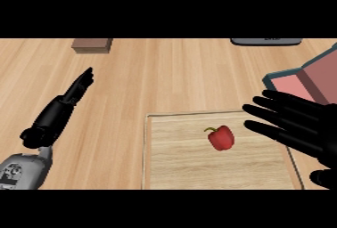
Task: Pick the bell pepper from the tray and place it in the cardboard box
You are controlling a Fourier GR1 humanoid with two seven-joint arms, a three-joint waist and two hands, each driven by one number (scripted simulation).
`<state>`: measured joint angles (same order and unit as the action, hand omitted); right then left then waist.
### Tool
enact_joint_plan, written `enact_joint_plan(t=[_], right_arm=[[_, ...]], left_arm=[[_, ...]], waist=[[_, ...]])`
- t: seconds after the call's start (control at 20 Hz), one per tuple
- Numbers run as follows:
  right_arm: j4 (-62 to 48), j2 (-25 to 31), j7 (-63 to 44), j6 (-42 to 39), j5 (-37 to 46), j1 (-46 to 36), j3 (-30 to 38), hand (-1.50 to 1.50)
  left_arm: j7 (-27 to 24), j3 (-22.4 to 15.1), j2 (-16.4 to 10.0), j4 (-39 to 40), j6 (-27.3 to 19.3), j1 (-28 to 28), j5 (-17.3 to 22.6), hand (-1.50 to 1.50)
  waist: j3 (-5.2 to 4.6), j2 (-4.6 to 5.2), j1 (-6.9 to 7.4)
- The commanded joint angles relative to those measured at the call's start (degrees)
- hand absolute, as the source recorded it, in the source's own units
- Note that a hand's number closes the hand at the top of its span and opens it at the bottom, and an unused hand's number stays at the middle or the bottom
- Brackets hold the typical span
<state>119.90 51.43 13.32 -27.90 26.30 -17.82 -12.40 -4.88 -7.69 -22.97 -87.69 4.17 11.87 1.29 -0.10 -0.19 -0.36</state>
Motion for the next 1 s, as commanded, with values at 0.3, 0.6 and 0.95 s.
enact_joint_plan(t=[0.3,0.6,0.95], right_arm=[[8.9,-8.8,-21.6,-8.3,15.1,1.0,-15.4,-1.5],[11.9,-12.7,-22.9,-13.4,18.2,5.6,-15.7,-1.5],[4.4,-19.7,-22.8,-11.5,27.9,0.5,-18.4,-1.5]], left_arm=[[2.6,2.6,-0.2,-1.7,2.5,1.1,0.2,0.0],[-0.2,2.5,2.5,-0.4,2.7,-0.2,-3.4,0.0],[-0.6,2.3,4.9,-2.2,3.3,-2.9,-5.0,0.0]], waist=[[0.06,0.13,0.7],[0.1,0.14,0.26],[0.09,0.16,0.6]])
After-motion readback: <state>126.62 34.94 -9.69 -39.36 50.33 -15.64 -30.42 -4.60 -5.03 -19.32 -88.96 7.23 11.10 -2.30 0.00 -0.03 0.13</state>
